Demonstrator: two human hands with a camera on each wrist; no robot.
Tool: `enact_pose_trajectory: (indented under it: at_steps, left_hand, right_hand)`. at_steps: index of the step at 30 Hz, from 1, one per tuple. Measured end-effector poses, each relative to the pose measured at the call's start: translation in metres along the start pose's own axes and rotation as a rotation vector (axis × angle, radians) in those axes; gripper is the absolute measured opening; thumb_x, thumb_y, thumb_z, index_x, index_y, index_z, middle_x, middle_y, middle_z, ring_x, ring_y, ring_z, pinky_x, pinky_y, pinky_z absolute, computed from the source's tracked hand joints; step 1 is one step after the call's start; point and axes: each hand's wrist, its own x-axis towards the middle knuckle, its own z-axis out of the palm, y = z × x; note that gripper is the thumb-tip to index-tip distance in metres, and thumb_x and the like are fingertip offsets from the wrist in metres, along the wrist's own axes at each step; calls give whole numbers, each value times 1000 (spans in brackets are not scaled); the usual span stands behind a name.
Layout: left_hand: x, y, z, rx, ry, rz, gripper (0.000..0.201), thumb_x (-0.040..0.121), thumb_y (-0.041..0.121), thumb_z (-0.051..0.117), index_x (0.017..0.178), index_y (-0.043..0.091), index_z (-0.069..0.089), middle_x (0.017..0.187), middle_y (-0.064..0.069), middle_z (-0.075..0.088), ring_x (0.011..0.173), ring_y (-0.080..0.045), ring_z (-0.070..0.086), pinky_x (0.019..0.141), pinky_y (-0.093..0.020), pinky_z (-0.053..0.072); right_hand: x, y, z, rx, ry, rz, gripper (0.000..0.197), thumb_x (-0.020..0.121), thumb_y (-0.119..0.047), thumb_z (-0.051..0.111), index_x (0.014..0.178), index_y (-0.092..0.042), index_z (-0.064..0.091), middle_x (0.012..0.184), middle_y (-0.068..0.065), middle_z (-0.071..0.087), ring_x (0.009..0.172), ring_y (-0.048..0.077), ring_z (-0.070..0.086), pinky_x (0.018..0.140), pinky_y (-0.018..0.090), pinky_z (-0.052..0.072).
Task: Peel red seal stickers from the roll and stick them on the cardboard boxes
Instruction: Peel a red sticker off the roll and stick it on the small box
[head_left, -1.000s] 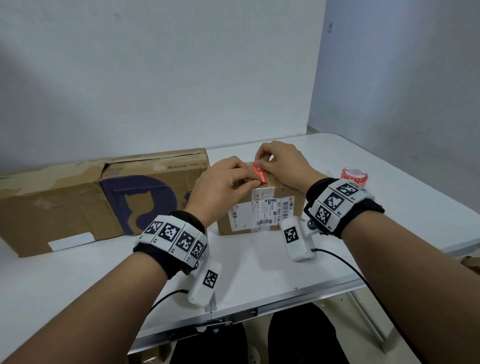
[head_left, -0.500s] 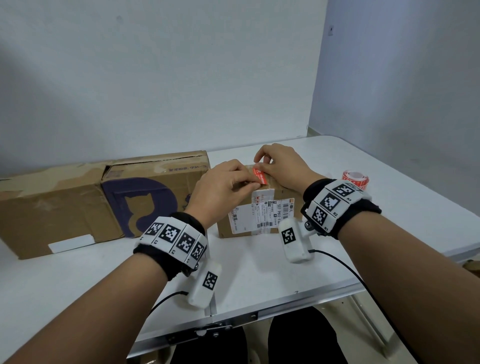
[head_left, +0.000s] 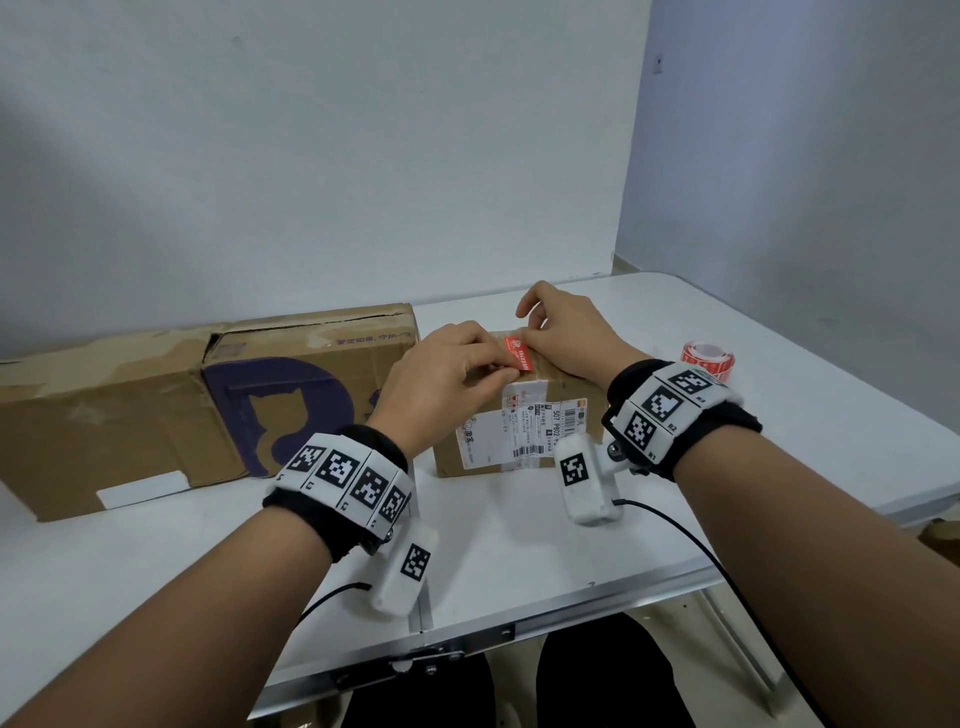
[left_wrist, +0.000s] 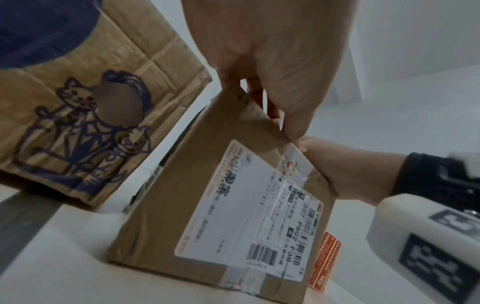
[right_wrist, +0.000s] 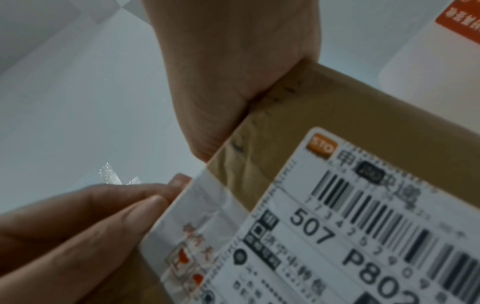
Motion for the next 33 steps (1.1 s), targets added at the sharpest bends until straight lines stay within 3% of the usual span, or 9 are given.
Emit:
enact_pose_trajectory:
  at_steps: [4, 7, 10, 12, 15, 20, 29, 33]
  left_hand:
    - [3, -1, -9, 31, -114, 56, 24, 88, 49, 54, 103, 36, 68, 104, 18, 63, 98, -6, 55, 79, -33, 51]
    - [5, -1, -19, -10, -207, 91, 28, 90, 47, 54, 106, 31, 71, 111, 15, 65, 100, -5, 56, 85, -25, 46]
    - [12, 0, -24, -138, -139, -43, 27, 94, 38, 51, 103, 25, 72, 106, 10, 68, 95, -6, 61, 83, -29, 50]
    - [18, 2, -24, -81, -135, -94, 28, 96, 35, 47, 109, 26, 70, 107, 9, 67, 96, -9, 61, 85, -33, 50]
    - [26, 5, -18, 100, -221, -57, 29, 97, 34, 45, 116, 30, 67, 110, 10, 64, 92, -5, 53, 77, -27, 44]
    - [32, 4, -16, 96, -277, -71, 28, 97, 26, 48, 119, 25, 66, 110, 4, 61, 86, -5, 44, 73, -19, 29]
    - [35, 7, -9, 125, -345, -138, 38, 99, 25, 40, 133, 23, 55, 108, -7, 51, 88, -14, 44, 75, -24, 32]
    - [39, 7, -8, 129, -373, -145, 40, 98, 24, 39, 134, 23, 54, 103, -5, 45, 90, -16, 44, 76, -25, 32]
  right_hand:
    - [0, 2, 2, -42, 23, -16, 18, 87, -24, 61, 102, -15, 58, 86, -3, 61, 77, 13, 54, 59, 18, 37]
    - [0, 4, 1, -31, 21, -22, 19, 87, -25, 62, 102, -15, 59, 87, -2, 61, 77, 13, 54, 60, 18, 38]
    - [0, 5, 1, -33, 18, -24, 21, 87, -27, 62, 104, -15, 59, 89, 0, 62, 77, 13, 55, 60, 19, 40]
    - [1, 5, 1, -33, 14, -22, 21, 87, -27, 62, 104, -16, 59, 89, 0, 63, 76, 12, 55, 60, 19, 40]
    - [1, 4, 1, -29, 8, -19, 21, 87, -26, 62, 105, -16, 59, 87, -2, 63, 75, 11, 55, 61, 20, 40]
    - [2, 3, 1, -50, -2, -17, 21, 86, -27, 61, 104, -17, 58, 87, -3, 62, 77, 13, 56, 61, 21, 40]
    - [2, 4, 2, -37, -11, -19, 19, 88, -27, 61, 103, -16, 58, 83, -4, 60, 71, 10, 53, 60, 22, 39]
    - [0, 4, 2, -51, -7, -32, 18, 88, -25, 59, 103, -15, 58, 84, -3, 61, 73, 10, 53, 60, 21, 39]
